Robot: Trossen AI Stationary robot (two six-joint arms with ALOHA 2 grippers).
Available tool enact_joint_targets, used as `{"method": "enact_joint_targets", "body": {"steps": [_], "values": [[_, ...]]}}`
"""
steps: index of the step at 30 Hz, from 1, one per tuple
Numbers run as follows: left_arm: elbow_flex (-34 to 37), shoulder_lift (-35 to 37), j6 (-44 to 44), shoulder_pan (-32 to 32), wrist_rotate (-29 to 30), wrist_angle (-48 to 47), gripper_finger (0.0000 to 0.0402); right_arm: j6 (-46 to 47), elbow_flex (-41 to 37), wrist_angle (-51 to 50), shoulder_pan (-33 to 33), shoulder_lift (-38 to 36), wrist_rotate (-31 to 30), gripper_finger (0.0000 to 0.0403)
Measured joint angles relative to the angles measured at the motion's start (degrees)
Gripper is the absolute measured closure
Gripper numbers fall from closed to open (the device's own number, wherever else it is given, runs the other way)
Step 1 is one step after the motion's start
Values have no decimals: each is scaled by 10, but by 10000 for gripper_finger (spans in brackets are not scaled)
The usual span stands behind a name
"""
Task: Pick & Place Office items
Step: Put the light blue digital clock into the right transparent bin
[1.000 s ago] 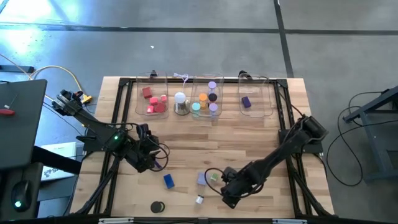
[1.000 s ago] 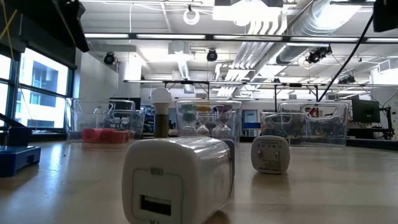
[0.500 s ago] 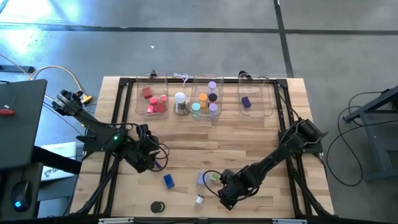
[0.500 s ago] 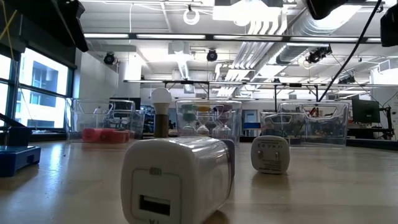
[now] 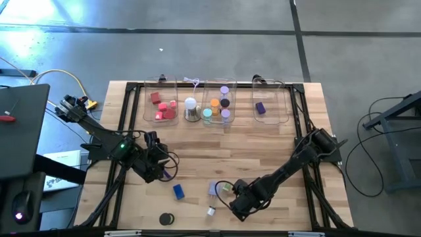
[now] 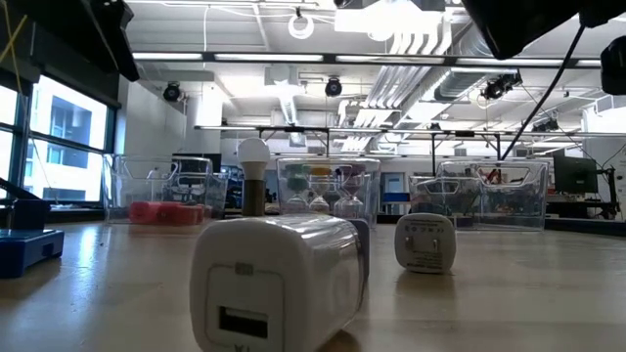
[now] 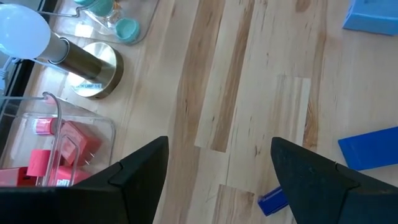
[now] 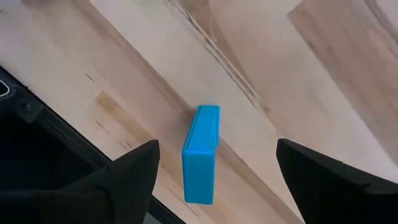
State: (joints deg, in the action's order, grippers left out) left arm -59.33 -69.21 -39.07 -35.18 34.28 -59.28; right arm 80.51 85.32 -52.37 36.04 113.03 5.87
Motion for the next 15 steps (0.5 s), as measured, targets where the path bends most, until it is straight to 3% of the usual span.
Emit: {"method": "enact_joint_targets", "body": {"steps": [11, 15], "values": [[0, 0, 0, 0, 0, 14, 128, 24, 0, -3, 4, 0, 3, 90], [0, 0, 0, 0, 0, 15, 128, 24, 0, -2, 4, 0, 5, 112]]}}
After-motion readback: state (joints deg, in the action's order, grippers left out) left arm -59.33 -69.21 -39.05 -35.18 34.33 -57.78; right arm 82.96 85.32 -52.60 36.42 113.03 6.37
